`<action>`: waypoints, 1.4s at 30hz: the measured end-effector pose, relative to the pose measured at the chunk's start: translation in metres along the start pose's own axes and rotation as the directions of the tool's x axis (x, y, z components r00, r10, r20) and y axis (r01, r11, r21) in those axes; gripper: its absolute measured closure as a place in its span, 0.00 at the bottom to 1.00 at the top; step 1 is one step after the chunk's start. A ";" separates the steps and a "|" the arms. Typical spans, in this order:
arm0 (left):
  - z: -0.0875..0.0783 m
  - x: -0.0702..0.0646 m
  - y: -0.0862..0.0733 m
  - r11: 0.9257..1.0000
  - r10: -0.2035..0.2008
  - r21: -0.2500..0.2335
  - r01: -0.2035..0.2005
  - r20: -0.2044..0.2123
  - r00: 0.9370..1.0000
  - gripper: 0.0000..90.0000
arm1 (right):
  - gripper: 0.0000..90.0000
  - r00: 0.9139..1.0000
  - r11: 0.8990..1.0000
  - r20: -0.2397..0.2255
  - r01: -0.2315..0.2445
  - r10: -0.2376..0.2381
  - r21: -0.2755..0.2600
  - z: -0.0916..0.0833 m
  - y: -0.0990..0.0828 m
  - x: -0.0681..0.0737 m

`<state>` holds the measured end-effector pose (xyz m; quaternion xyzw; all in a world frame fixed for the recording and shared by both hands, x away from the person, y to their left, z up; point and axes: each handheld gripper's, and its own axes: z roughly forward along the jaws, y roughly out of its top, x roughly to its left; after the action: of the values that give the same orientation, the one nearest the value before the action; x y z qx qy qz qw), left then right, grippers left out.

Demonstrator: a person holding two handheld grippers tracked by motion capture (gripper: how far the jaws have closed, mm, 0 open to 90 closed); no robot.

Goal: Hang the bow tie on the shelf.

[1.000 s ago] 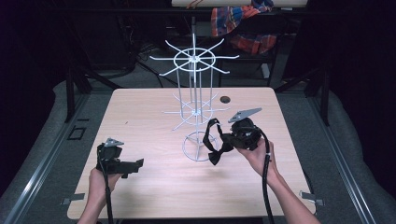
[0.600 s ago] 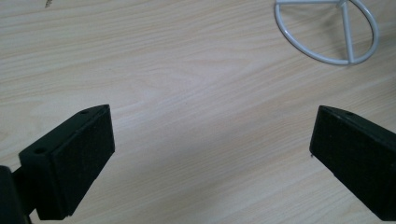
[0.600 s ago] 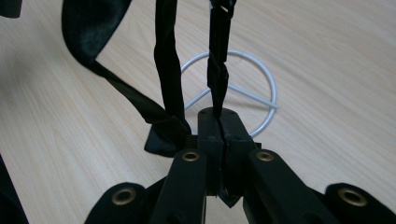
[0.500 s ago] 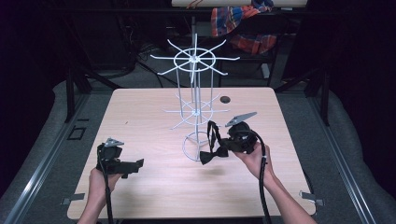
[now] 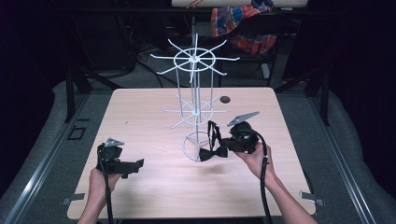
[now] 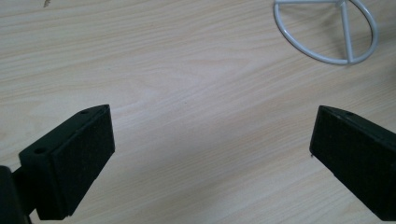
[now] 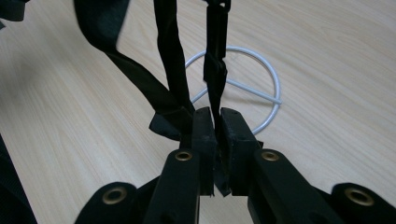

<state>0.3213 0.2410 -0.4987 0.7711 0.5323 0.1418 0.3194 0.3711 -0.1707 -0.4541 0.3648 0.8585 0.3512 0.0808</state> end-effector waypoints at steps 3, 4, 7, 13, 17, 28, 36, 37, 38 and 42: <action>0.000 0.000 0.000 1.000 0.003 0.006 -0.003 0.003 1.000 0.00 | 0.88 1.000 1.000 0.001 0.000 0.000 -0.004 -0.003 0.001 0.000; 0.000 0.000 0.000 1.000 0.002 0.000 -0.002 0.001 1.000 0.00 | 0.85 1.000 1.000 0.000 -0.003 0.003 -0.001 -0.005 0.001 0.000; 0.000 -0.001 0.001 1.000 0.002 0.001 -0.002 0.003 1.000 0.00 | 0.76 1.000 1.000 0.009 -0.003 0.003 -0.003 -0.008 0.002 0.000; 0.000 -0.001 0.001 1.000 0.002 -0.001 -0.002 0.003 1.000 0.00 | 0.56 0.999 1.000 0.036 -0.014 0.014 0.000 -0.020 0.002 0.001; 0.000 -0.001 0.001 1.000 0.004 -0.001 -0.004 0.001 1.000 0.00 | 0.46 0.999 1.000 0.042 -0.018 0.018 0.008 -0.030 0.002 0.003; 0.001 -0.003 0.001 1.000 0.010 0.004 -0.010 0.001 1.000 0.00 | 0.20 0.998 0.998 0.066 -0.023 0.019 0.053 -0.062 -0.018 0.008; 0.000 -0.003 0.001 1.000 0.019 0.002 -0.019 -0.003 1.000 0.00 | 0.15 0.995 0.997 0.092 -0.049 0.043 0.061 -0.086 -0.042 0.002; 0.000 -0.003 0.001 1.000 0.019 0.001 -0.019 -0.004 1.000 0.00 | 0.15 0.994 0.997 0.097 -0.055 0.049 0.061 -0.088 -0.046 0.001; 0.000 -0.003 0.001 1.000 0.019 0.001 -0.019 -0.004 1.000 0.00 | 0.15 0.993 0.997 0.104 -0.053 0.047 0.058 -0.090 -0.049 -0.001; 0.000 -0.004 0.001 1.000 0.016 0.000 -0.016 -0.004 1.000 0.00 | 0.13 0.992 0.994 0.105 -0.084 0.077 0.066 -0.097 -0.064 -0.006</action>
<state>0.3203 0.2372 -0.4982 0.7751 0.5267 0.1458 0.3171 0.3003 -0.2591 -0.4251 0.4190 0.8498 0.3045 0.0973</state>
